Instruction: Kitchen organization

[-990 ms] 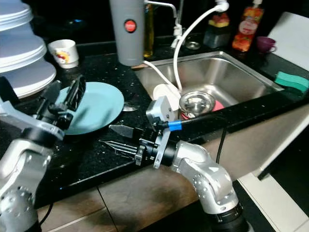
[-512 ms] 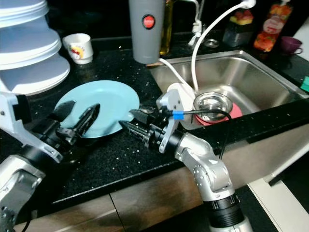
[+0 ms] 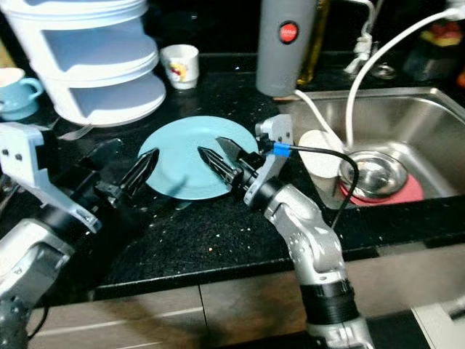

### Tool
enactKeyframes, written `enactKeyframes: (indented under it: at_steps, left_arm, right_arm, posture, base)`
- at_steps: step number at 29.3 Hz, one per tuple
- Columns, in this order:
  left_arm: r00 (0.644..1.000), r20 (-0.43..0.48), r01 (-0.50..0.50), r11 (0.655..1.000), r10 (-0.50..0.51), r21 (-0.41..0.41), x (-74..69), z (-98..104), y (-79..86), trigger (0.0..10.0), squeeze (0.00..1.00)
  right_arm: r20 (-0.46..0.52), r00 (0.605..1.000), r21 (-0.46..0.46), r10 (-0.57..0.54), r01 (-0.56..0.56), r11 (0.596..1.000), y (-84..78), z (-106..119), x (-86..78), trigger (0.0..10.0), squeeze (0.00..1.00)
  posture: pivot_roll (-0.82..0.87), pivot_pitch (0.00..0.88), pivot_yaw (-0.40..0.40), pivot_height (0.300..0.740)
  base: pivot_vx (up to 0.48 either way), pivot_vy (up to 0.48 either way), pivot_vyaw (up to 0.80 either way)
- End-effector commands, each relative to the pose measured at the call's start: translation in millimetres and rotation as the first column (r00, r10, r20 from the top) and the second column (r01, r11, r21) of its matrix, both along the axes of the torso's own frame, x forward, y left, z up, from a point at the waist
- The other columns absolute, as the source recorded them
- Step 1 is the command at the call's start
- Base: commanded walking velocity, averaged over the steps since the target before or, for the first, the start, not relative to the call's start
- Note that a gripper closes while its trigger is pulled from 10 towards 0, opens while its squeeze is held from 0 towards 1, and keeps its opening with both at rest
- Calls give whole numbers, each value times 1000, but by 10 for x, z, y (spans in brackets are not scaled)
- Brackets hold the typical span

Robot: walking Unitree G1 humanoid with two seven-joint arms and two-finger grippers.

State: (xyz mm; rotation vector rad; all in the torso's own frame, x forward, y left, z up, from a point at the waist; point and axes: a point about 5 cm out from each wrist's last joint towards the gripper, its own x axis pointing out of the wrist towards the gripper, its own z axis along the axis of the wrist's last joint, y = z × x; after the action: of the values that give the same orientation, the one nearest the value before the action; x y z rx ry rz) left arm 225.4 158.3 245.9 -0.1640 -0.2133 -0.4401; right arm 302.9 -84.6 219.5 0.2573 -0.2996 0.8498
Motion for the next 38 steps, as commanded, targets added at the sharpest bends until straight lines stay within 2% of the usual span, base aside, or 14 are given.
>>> enactKeyframes:
  at_steps: [1,10,15,17,23,26,29,30,32,33,35,36,37,38]
  left_arm:
    - [999,-5,36,999,-36,-5,-6,-3,-50,10000,0]
    - [998,9,68,997,-68,-48,-38,19,-92,10000,0]
    - [999,-12,49,997,-50,-62,-27,-29,-68,10000,0]
    - [998,-24,51,994,-54,-97,-28,-50,-67,10000,0]
    - [989,-87,111,985,-123,-134,-81,-170,1,10000,0]
    - [981,-102,145,968,-168,-203,-131,-193,67,10000,0]
    - [981,-75,145,935,-179,-325,-205,-158,157,10000,0]
    - [981,-75,145,935,-179,-325,-205,-158,157,10000,0]
    - [992,-49,83,896,-115,-435,-270,-110,261,10000,0]
    - [992,-49,83,896,-115,-435,-270,-110,261,10000,0]
    - [997,-46,30,860,-63,-509,-330,-89,350,10000,0]
    - [997,-46,30,860,-63,-509,-330,-89,350,10000,0]
    - [998,-60,-4,833,-36,-553,-353,-96,400,10000,0]
    - [993,-118,-59,805,-14,-590,-361,-166,457,10000,0]
  right_arm:
    - [8,1000,14,-12,12,1000,-54,-4,7,10000,0]
    - [17,1000,8,17,-17,1000,-26,-6,-16,10000,0]
    - [19,1000,-22,23,-23,999,8,-29,-20,10000,0]
    - [20,999,-24,26,-25,999,9,-26,-20,10000,0]
    - [25,999,-36,25,-24,999,3,-25,-12,10000,0]
    - [31,999,-51,20,-19,999,1,-28,-7,10000,0]
    - [32,999,-61,17,-15,998,-29,-32,1,10000,0]
    - [32,999,-61,17,-15,998,-29,-32,1,10000,0]
    - [34,999,-65,-2,4,998,-114,-28,30,10000,0]
    - [34,999,-65,-2,4,998,-114,-28,30,10000,0]
    - [33,999,-69,-17,20,997,-170,-29,57,10000,0]
    - [33,999,-69,-17,20,997,-170,-29,57,10000,0]
    - [32,999,-70,-20,22,997,-180,-31,68,10000,0]
    - [31,999,-75,-16,18,997,-177,-33,80,10000,0]
  posture:
    - [200,0,-23,740]
    - [201,0,-27,740]
    - [198,0,-33,740]
    - [196,0,-34,740]
    - [195,0,-37,740]
    - [195,0,-37,740]
    - [198,0,-31,740]
    - [198,0,-31,740]
    - [215,0,-39,740]
    - [215,0,-39,740]
    - [232,0,-46,740]
    - [232,0,-46,740]
    - [246,0,-53,740]
    - [254,0,-57,740]
  base:
    - [0,0,775]
    - [0,0,733]
    - [0,0,0]
    - [0,0,0]
    - [0,0,0]
    - [0,0,0]
    - [0,0,0]
    - [0,0,0]
    - [0,0,0]
    - [0,0,0]
    - [0,0,0]
    - [0,0,0]
    - [0,0,0]
    - [0,0,0]
